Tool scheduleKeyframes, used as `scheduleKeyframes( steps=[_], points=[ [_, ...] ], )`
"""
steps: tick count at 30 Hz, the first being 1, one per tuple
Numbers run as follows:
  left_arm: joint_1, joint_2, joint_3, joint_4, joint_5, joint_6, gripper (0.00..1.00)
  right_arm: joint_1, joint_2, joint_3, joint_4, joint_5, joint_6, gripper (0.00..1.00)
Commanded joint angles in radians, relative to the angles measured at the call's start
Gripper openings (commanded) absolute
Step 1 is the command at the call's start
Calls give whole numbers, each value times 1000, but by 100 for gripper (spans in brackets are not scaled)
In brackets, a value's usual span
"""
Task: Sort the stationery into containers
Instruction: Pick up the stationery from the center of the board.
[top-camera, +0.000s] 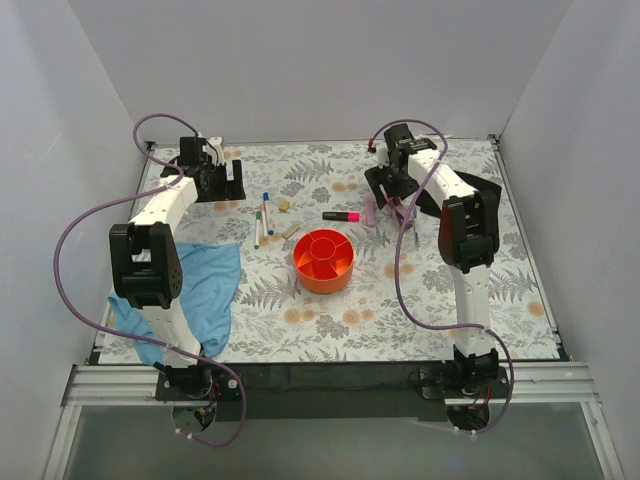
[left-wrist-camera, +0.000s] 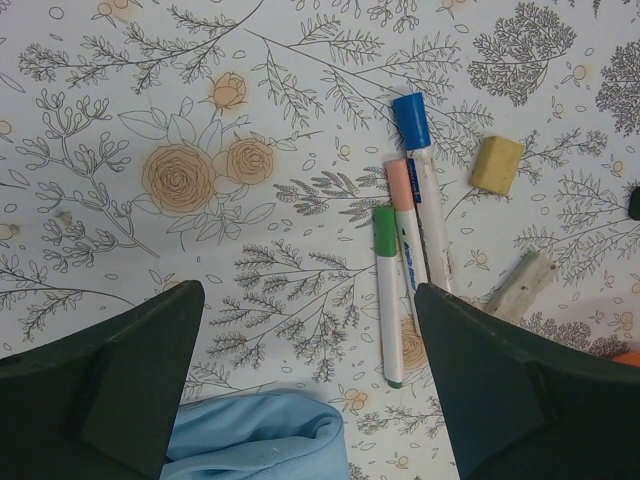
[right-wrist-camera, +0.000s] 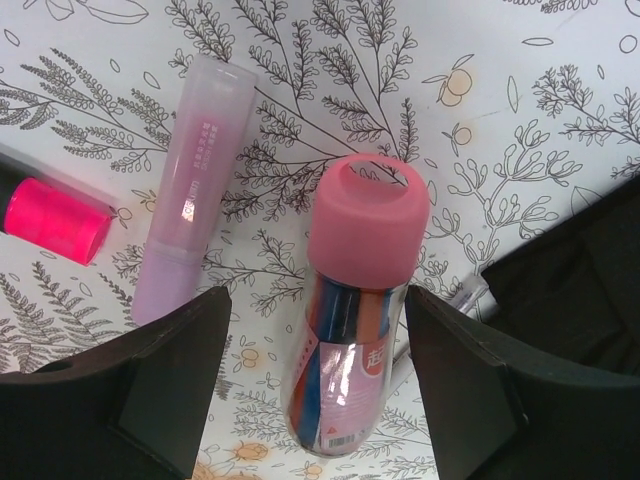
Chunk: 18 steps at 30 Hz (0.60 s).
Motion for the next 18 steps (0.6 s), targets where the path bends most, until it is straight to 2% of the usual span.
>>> scheduleKeyframes(
  steps=[1,7,8,9,11,12,14,15,18],
  points=[
    [-3,-60,1,-6,2,-3,88,2,44,54,21,9,25,79],
    [-4,-67,5,-23,-15,12,88,6,114,96,23,47,30,69],
    [-4,-70,1,-26,-20,15,88,6,110,84,21,49,30,65],
    [-4,-74,1,-31,-23,17,88,6,107,55,21,50,31,56],
    [-9,-81,-5,-35,-37,23,88,6,88,16,18,52,30,52],
    [-12,-86,-6,-38,-44,26,88,8,80,-2,18,52,30,38],
    [-30,-95,-17,-38,-70,47,88,6,55,-47,13,47,16,20],
    [-41,-100,-23,-38,-104,58,88,6,48,-57,13,40,7,2],
    [-85,-109,-41,-34,-146,106,88,3,2,-73,6,15,-9,1]
  ],
)
